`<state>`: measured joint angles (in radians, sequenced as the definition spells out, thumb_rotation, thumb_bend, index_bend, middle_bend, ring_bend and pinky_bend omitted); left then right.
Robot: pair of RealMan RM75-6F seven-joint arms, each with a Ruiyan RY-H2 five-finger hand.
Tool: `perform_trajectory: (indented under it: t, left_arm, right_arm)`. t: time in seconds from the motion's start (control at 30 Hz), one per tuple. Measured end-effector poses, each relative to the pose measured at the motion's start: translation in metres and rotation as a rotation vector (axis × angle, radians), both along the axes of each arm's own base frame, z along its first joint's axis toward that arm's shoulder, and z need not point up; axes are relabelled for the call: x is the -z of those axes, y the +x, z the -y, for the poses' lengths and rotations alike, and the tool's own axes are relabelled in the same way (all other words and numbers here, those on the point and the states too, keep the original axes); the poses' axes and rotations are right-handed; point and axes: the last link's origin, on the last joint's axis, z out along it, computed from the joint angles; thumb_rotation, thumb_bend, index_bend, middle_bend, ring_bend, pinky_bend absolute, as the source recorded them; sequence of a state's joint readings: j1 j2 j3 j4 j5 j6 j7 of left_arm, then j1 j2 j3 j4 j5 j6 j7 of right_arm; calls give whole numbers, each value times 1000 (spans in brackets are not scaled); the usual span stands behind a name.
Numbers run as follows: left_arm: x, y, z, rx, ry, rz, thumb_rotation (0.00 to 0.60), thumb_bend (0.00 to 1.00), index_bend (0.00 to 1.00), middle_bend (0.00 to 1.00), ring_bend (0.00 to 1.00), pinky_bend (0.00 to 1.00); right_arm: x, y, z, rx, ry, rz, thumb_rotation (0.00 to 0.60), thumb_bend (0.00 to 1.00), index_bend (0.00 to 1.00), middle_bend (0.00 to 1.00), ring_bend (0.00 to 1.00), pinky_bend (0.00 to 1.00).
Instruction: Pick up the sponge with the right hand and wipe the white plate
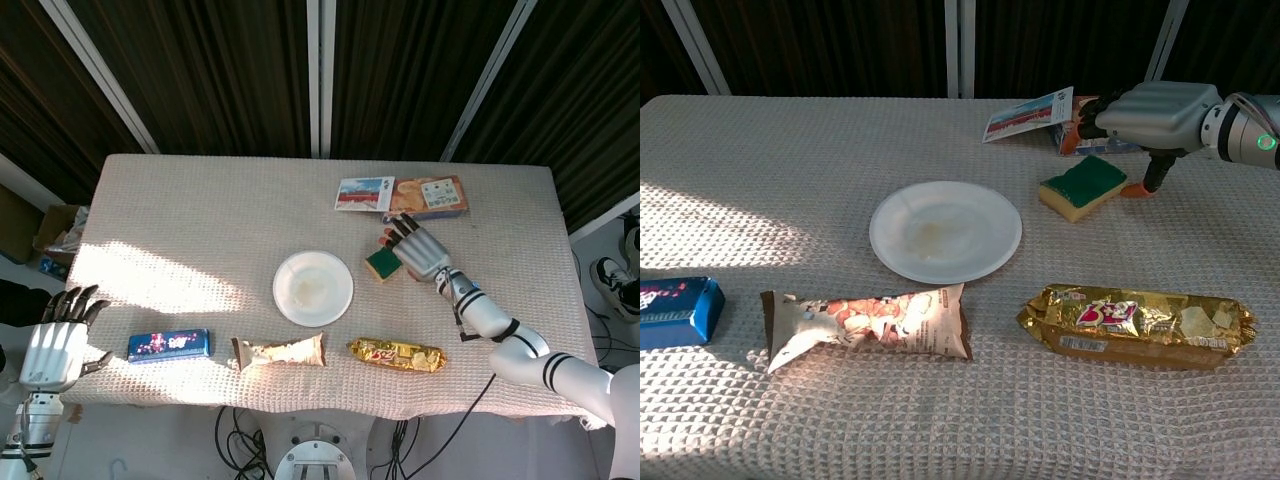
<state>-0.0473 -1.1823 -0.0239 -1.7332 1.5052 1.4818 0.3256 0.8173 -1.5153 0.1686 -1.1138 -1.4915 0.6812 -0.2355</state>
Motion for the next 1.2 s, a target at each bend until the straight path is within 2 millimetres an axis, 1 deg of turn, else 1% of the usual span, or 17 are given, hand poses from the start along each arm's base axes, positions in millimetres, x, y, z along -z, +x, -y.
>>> perform_trajectory:
  t: [0.17,0.4,0.53,0.6,0.77,0.87,0.97,1.1,1.2]
  left_arm:
    - [0,1,-2,4,-10,8,600,69,270,120,96,118]
    - [-1,2,-2,6,-9,6,600,68,270,120,96,118]
    - [-2,3,-2,5,-10,4,600,68,270,120,97,118]
    - [-2,3,-3,5,-10,3,600,68,270,120,96,118]
    - [-2,3,-3,3,-11,1,600,68,270,120,96,118]
    - [-2,3,-3,3,-12,0,600,69,270,120,96,118]
    - [-3,3,-3,4,-9,0,600,69,270,120,96,118]
    - [-4,3,-2,6,-3,1,600,69,269,120,96,118]
    - [-5,4,0,15,2,7,600,68,269,120,96,118]
  right_arm:
    - [10,-2,5,2,2,-33,600,201,182,177,0,0]
    - [15,-3,9,13,4,-59,600,210,187,195,0,0]
    - [17,-2,12,14,4,-60,600,221,210,218,0,0]
    - [17,-2,13,14,2,-56,600,225,235,234,0,0]
    - [18,0,15,2,-9,-42,600,256,336,299,3,0]
    - [18,2,15,-22,-18,-30,600,278,419,354,40,0]
    - [15,5,14,-68,-38,-20,600,294,479,389,71,0]
    - [7,17,9,-181,-82,1,600,303,542,423,101,0]
    - [4,34,-2,-310,-109,19,600,312,562,426,113,0]
